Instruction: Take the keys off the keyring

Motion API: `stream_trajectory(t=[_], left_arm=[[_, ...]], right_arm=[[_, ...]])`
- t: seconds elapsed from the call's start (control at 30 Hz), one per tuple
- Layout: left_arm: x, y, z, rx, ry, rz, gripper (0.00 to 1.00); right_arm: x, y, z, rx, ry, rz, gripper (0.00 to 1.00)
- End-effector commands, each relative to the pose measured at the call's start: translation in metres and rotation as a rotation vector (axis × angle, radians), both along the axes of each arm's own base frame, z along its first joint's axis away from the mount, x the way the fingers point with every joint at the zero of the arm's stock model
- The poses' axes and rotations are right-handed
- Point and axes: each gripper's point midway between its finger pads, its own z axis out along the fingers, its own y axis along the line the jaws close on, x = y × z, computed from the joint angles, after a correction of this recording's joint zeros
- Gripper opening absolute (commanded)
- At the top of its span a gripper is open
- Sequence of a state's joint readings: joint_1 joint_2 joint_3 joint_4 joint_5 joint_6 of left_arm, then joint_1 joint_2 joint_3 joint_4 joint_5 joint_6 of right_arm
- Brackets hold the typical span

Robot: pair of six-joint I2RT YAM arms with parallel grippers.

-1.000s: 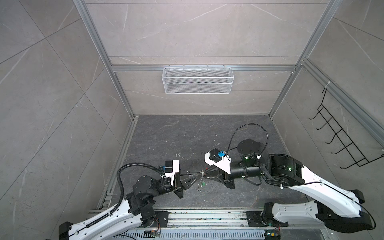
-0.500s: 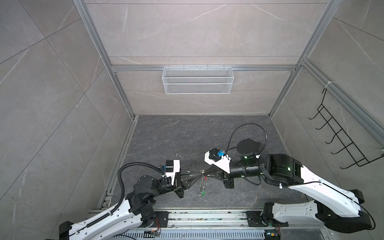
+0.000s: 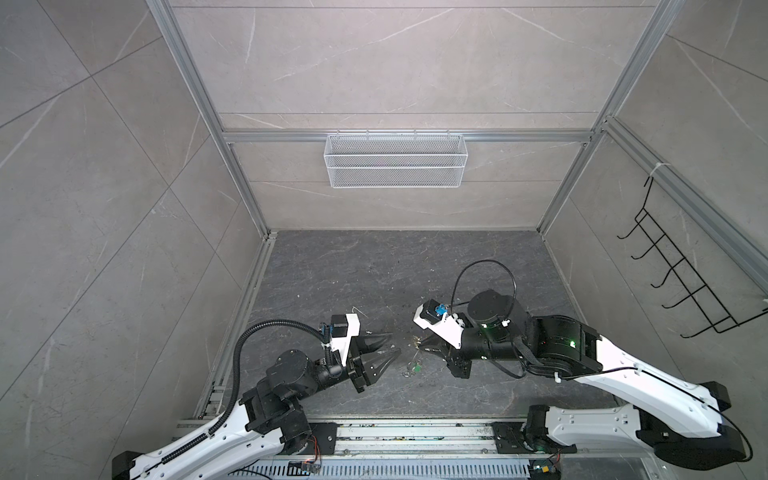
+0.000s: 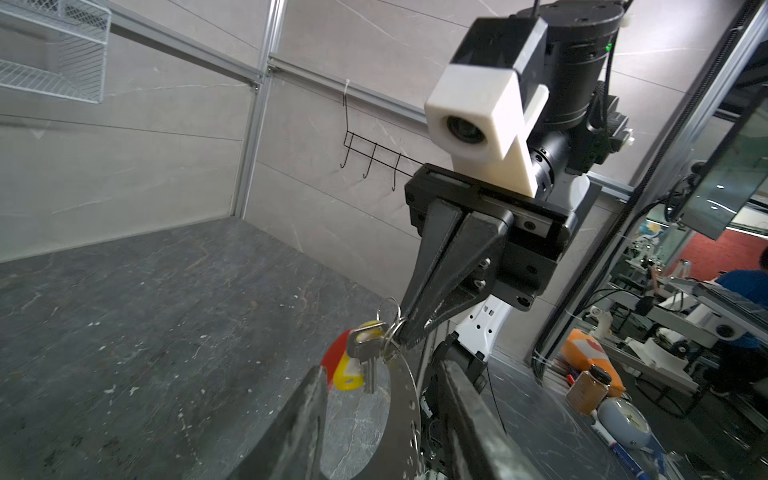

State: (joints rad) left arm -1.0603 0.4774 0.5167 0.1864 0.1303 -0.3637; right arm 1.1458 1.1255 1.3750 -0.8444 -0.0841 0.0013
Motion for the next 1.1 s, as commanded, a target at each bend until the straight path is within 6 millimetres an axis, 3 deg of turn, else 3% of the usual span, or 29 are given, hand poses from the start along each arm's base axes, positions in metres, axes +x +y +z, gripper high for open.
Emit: stream_trajectory(t=[0.0, 0.17, 0.37, 0.63, 0.9, 1.07], left_arm=[[0.012, 0.005, 0.004, 0.027, 0.028, 0.074, 0.50], [0.021, -0.015, -0.011, 0.129, 0.065, 0.065, 0.53], [0.013, -0.042, -0.021, 0.192, 0.099, -0.057, 0.53], [0.024, -0.031, -0.034, 0.212, 0.117, 0.030, 0.56], [0.025, -0.038, -0.059, 0.310, 0.158, 0.017, 0.56], [0.016, -0.037, -0.062, 0.325, 0.156, -0.028, 0.56]], right_arm=[[0.001, -0.014, -0.019, -0.086, 0.035, -0.052, 0.00], [-0.001, -0.014, -0.035, -0.162, 0.078, -0.045, 0.00], [-0.007, -0.010, -0.041, -0.178, 0.107, -0.007, 0.00], [-0.016, -0.013, -0.035, -0.152, 0.108, 0.037, 0.00], [-0.018, -0.011, -0.025, -0.121, 0.108, 0.051, 0.00], [-0.018, -0.010, -0.020, -0.101, 0.095, 0.054, 0.00]])
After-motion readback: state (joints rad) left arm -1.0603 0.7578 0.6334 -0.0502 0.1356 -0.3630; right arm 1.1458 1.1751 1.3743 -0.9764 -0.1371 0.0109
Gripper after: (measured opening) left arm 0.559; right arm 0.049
